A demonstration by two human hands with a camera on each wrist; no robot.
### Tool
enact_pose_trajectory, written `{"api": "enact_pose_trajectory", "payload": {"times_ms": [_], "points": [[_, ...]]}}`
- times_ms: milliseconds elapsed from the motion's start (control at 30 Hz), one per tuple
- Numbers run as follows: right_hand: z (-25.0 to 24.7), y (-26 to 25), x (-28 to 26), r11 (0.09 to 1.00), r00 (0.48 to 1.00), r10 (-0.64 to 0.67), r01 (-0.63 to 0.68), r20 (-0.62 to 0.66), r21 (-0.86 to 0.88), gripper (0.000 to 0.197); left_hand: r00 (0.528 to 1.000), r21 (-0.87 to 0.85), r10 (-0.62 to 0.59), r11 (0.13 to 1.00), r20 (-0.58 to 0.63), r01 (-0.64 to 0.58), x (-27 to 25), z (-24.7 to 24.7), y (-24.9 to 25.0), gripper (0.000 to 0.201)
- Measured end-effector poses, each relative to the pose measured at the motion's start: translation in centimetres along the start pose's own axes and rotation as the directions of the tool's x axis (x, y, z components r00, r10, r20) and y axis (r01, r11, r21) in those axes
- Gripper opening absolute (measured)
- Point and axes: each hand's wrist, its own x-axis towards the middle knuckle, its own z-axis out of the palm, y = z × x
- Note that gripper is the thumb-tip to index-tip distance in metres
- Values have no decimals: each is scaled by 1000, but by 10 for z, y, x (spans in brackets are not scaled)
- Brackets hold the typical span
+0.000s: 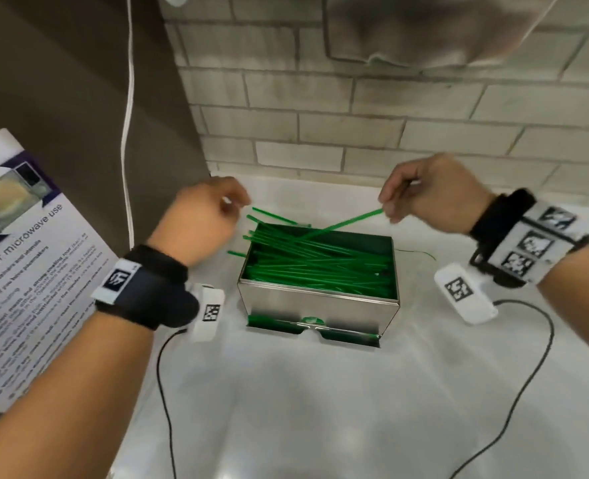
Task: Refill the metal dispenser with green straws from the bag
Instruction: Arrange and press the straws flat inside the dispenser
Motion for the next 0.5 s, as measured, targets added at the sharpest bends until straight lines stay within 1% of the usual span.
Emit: {"api": "enact_pose_trajectory", "payload": {"times_ms": [33,67,100,133,167,233,267,333,367,433,500], "points": [[16,6,3,1000,998,14,-13,65,-14,19,995,49,-97,994,3,97,-2,-4,-15,25],[29,11,6,997,987,22,-11,157,-73,14,982,123,-183,976,38,177,-3,-2,-30,25],[38,13,9,988,970,26,12,242,-155,9,963,203,-254,951,94,231,-4,4,-44,25],[43,14,12,977,956,28,37,294,-212,7,939,265,-304,930,162,255,-5,14,-55,26],[42,13,17,973,952,23,49,304,-227,7,917,298,-329,920,228,256,-4,25,-64,29],[32,7,32,978,972,-20,68,235,-199,5,881,250,-339,931,330,264,2,49,-80,39],[25,5,41,972,980,-45,87,193,-217,4,869,215,-325,941,373,260,7,60,-86,43],[12,6,62,931,984,-93,140,151,-338,5,857,178,-270,961,440,212,17,81,-96,52],[8,9,72,888,981,-111,169,157,-428,5,851,181,-248,966,463,183,21,90,-100,56],[3,21,91,775,971,-113,219,212,-593,9,844,184,-216,973,491,142,27,103,-107,60],[4,39,108,696,953,-62,255,298,-671,17,830,187,-221,972,512,144,29,111,-112,57]]}}
